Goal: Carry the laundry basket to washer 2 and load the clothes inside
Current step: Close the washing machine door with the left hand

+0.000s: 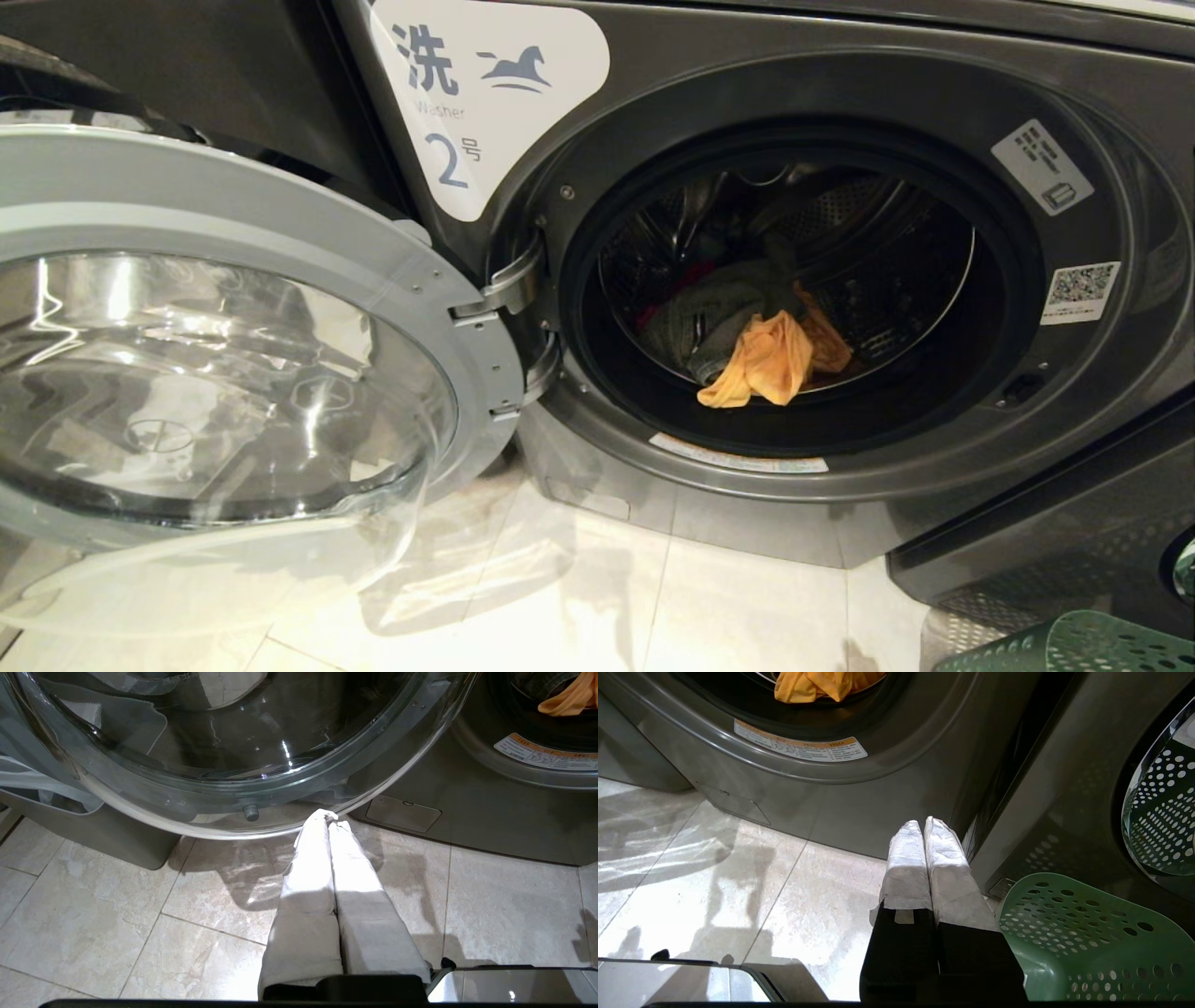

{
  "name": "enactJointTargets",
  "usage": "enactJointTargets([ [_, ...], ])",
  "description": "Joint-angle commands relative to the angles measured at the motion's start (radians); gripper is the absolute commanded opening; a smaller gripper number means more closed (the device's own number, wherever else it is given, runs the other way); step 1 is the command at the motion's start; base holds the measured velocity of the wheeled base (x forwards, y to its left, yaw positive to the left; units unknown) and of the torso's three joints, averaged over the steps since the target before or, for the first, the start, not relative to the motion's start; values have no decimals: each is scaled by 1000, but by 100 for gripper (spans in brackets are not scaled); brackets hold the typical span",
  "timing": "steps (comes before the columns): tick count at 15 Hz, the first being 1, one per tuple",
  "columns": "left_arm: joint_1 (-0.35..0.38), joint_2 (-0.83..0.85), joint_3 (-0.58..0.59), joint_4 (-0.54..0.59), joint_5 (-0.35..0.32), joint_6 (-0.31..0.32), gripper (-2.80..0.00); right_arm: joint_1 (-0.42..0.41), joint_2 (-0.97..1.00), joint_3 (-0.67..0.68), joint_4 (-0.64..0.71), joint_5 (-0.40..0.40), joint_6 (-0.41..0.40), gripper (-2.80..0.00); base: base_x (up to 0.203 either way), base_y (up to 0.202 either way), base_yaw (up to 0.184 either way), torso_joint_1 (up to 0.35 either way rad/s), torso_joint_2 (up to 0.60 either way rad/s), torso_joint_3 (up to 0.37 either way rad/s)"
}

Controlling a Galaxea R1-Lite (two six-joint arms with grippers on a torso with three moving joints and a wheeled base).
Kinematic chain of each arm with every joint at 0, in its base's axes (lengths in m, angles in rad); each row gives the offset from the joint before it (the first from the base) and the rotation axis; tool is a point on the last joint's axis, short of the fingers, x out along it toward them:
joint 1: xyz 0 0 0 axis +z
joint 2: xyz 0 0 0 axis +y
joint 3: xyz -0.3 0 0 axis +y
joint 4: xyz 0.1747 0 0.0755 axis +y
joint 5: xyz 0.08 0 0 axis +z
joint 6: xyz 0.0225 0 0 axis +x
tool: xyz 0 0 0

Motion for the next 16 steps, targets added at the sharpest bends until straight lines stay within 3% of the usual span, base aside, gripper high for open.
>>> enactJointTargets([
  [1,0,1,0,0,0,0,-280,0,2,0,0,0,1,-280,0,0,0,0,0,0],
  [16,0,1,0,-2,0,3,-280,0,2,0,0,-2,7,-280,0,0,0,0,0,0],
])
